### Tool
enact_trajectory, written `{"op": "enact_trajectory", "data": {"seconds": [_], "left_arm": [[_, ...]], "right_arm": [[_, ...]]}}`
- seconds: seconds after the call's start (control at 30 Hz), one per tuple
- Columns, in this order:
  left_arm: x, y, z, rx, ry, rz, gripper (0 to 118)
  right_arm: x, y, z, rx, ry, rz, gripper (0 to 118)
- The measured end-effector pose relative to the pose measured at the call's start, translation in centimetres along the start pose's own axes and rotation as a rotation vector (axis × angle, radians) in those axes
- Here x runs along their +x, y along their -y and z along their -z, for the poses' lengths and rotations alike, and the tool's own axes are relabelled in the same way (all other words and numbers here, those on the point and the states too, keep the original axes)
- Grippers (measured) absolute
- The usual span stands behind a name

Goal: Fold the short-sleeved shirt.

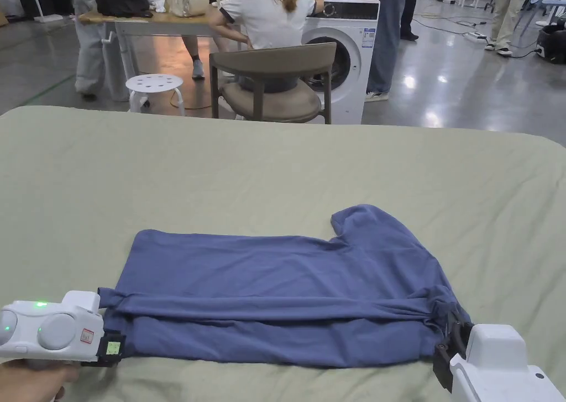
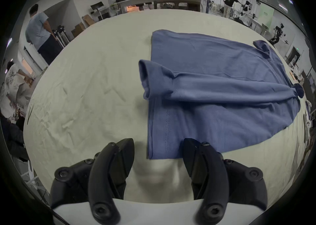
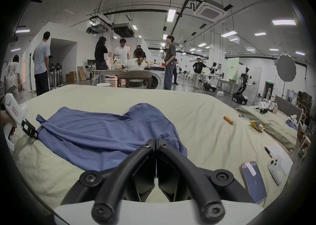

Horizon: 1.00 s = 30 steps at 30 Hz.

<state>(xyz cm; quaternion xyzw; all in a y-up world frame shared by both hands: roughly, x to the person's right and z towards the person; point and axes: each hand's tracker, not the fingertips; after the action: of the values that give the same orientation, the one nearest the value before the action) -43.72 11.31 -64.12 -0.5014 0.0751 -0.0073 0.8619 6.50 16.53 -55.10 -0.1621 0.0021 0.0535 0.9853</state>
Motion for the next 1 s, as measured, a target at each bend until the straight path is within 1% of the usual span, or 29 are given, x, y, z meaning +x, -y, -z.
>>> {"op": "enact_trajectory", "data": {"seconds": [0.03, 0.07, 0.1, 0.13, 0.17, 0.23, 0.33, 0.37, 0.4, 0.47, 0.5, 0.57, 0.67, 0.7, 0.73, 0.8, 0.83, 0.87, 0.9, 0.93, 1.0], "left_arm": [[0.4, -0.1, -0.2, -0.009, -0.003, -0.008, 53], [0.7, 0.0, -0.4, 0.001, 0.007, -0.004, 37], [1.1, 0.0, -0.5, 0.012, 0.02, 0.009, 25], [1.3, 0.1, -0.7, 0.018, 0.017, 0.022, 13], [1.6, 0.1, -0.7, 0.024, 0.024, 0.028, 5], [1.8, 0.3, -0.8, 0.022, 0.025, 0.03, 3], [1.0, 0.7, -1.9, 0.052, 0.049, 0.026, 1], [0.8, 1.0, -2.5, 0.064, 0.061, 0.016, 1], [0.3, 1.1, -3.0, 0.081, 0.064, 0.011, 1], [0.0, 1.7, -4.0, 0.104, 0.066, 0.015, 1], [-0.1, 2.0, -4.4, 0.117, 0.069, 0.01, 1], [-0.6, 2.3, -4.8, 0.135, 0.084, -0.006, 1], [-0.7, 2.7, -4.8, 0.147, 0.089, -0.016, 1], [-0.8, 2.8, -4.7, 0.15, 0.09, -0.018, 1], [-0.8, 3.0, -4.7, 0.153, 0.092, -0.021, 1], [-0.8, 3.1, -4.6, 0.154, 0.093, -0.028, 1], [-0.8, 3.1, -4.6, 0.164, 0.093, -0.027, 1], [-0.9, 3.2, -4.7, 0.167, 0.091, -0.027, 1], [-0.9, 3.2, -4.8, 0.171, 0.093, -0.026, 1], [-1.1, 3.1, -5.0, 0.178, 0.094, -0.028, 1], [-1.3, 2.9, -5.8, 0.198, 0.097, -0.023, 1]], "right_arm": [[0.4, 0.0, 0.1, -0.008, 0.008, 0.005, 0], [0.8, 0.0, 0.1, -0.013, 0.013, 0.016, 0], [1.2, 0.0, 0.2, -0.019, 0.014, 0.023, 0], [1.6, -0.1, 0.4, -0.03, 0.014, 0.028, 0], [2.1, -0.1, 0.9, -0.041, 0.015, 0.035, 0], [3.1, -0.3, 1.9, -0.082, 0.013, 0.047, 0], [4.8, -0.5, 4.6, -0.212, -0.022, 0.069, 2], [5.5, -0.5, 5.7, -0.257, -0.033, 0.075, 12], [6.0, -0.5, 6.9, -0.319, -0.029, 0.068, 28], [6.5, 0.0, 9.0, -0.374, -0.04, 0.057, 70], [6.7, 0.3, 10.0, -0.429, -0.056, 0.044, 75], [6.9, 1.0, 12.0, -0.489, -0.089, 0.062, 75], [6.4, 1.9, 14.1, -0.571, -0.13, 0.062, 74], [6.2, 2.2, 14.5, -0.602, -0.13, 0.049, 72], [5.8, 2.4, 14.6, -0.608, -0.122, 0.034, 64], [5.3, 2.4, 14.1, -0.566, -0.146, 0.041, 37], [5.0, 2.2, 14.0, -0.567, -0.155, 0.037, 14], [4.7, 2.1, 13.9, -0.559, -0.166, 0.042, 9], [4.3, 2.0, 13.4, -0.561, -0.125, 0.009, 8], [4.4, 1.9, 13.1, -0.555, -0.138, -0.003, 8], [5.0, 1.2, 12.0, -0.529, -0.128, 0.013, 8]]}}
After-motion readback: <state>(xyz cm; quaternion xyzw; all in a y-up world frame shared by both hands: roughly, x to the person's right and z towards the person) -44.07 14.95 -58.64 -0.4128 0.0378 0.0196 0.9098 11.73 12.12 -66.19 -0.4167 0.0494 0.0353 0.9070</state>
